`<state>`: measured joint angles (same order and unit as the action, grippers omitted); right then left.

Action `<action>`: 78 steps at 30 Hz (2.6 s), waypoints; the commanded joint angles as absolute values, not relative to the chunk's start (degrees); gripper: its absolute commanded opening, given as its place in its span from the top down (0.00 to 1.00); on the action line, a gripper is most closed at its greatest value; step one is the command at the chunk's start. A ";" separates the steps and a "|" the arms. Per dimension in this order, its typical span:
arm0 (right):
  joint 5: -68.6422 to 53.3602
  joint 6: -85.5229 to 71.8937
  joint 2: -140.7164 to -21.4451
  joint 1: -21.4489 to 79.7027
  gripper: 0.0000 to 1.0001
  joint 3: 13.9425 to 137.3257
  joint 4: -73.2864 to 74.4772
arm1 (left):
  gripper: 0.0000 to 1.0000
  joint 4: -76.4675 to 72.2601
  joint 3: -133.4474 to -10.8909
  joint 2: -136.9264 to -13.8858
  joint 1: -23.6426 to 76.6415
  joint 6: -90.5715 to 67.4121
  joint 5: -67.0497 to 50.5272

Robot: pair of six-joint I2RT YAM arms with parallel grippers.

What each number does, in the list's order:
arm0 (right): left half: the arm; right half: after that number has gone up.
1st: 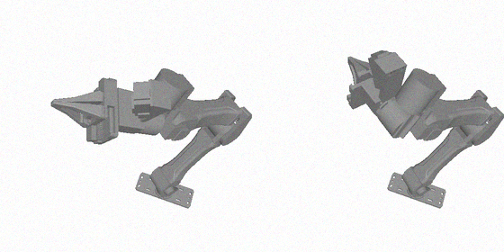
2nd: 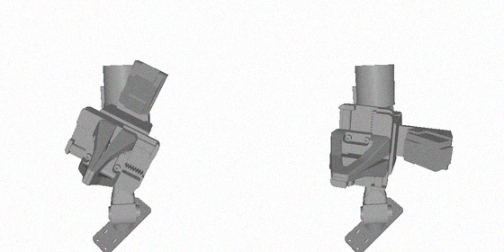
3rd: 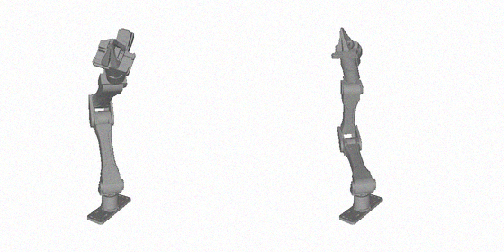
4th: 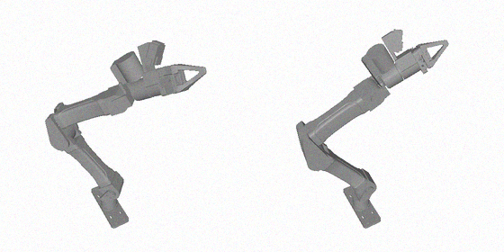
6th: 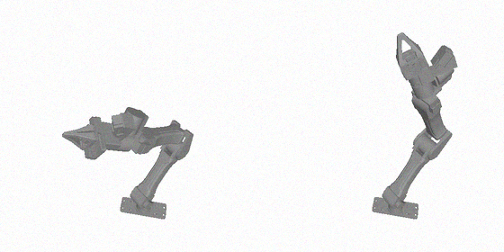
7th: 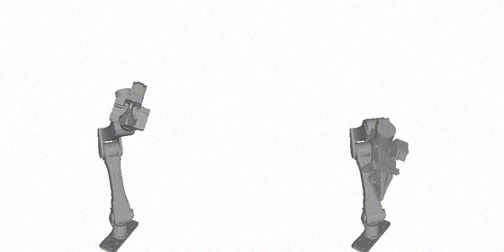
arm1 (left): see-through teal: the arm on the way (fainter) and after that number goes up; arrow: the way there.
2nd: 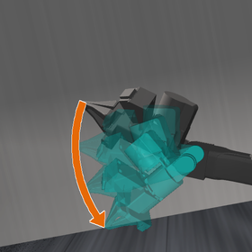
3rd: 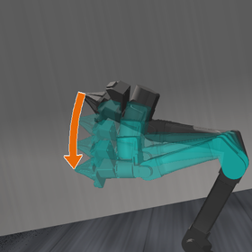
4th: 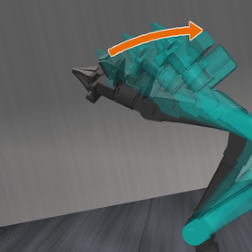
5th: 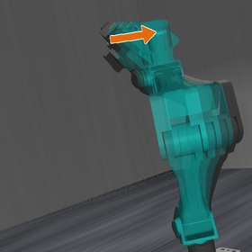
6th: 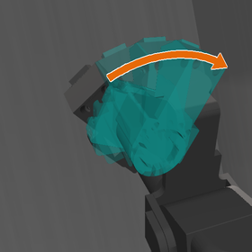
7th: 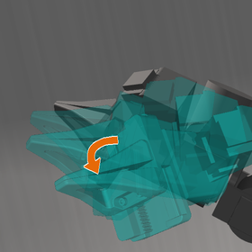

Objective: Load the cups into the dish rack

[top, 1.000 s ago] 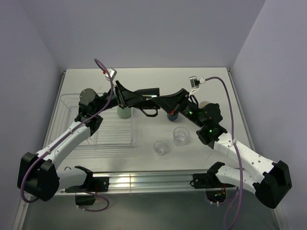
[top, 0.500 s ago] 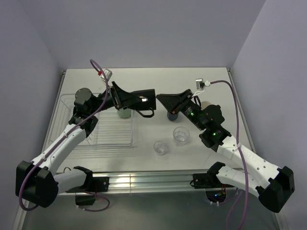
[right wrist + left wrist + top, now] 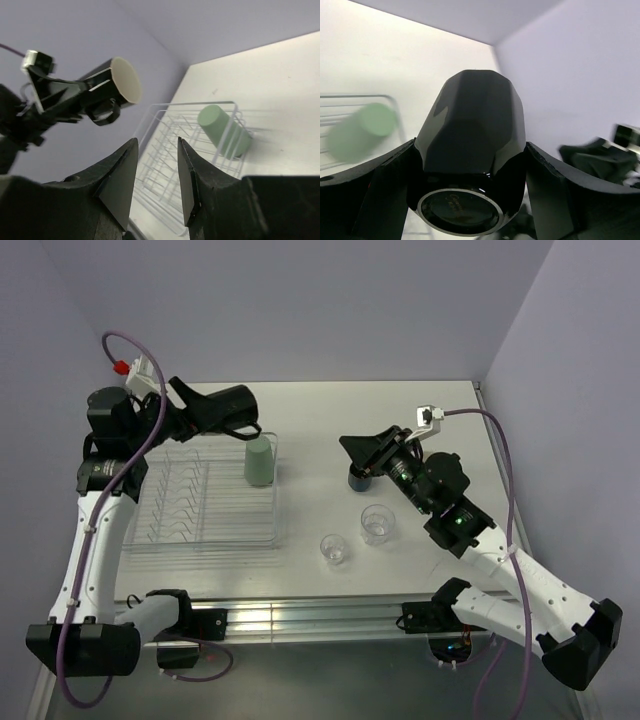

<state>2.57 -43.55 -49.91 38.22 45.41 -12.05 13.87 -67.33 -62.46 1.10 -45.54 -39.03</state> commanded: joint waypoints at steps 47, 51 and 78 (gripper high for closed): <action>1.93 -38.94 -58.01 38.14 0.55 54.67 -2.37 | 1.00 47.99 -84.02 -97.73 13.80 -20.83 21.62; 1.76 -39.11 -58.27 38.23 0.55 54.32 -2.81 | 0.98 47.37 -83.67 -99.05 13.80 -21.09 20.66; 1.93 -38.76 -59.68 39.02 0.55 54.40 -2.81 | 0.36 44.56 -81.74 -100.99 13.80 -21.62 20.22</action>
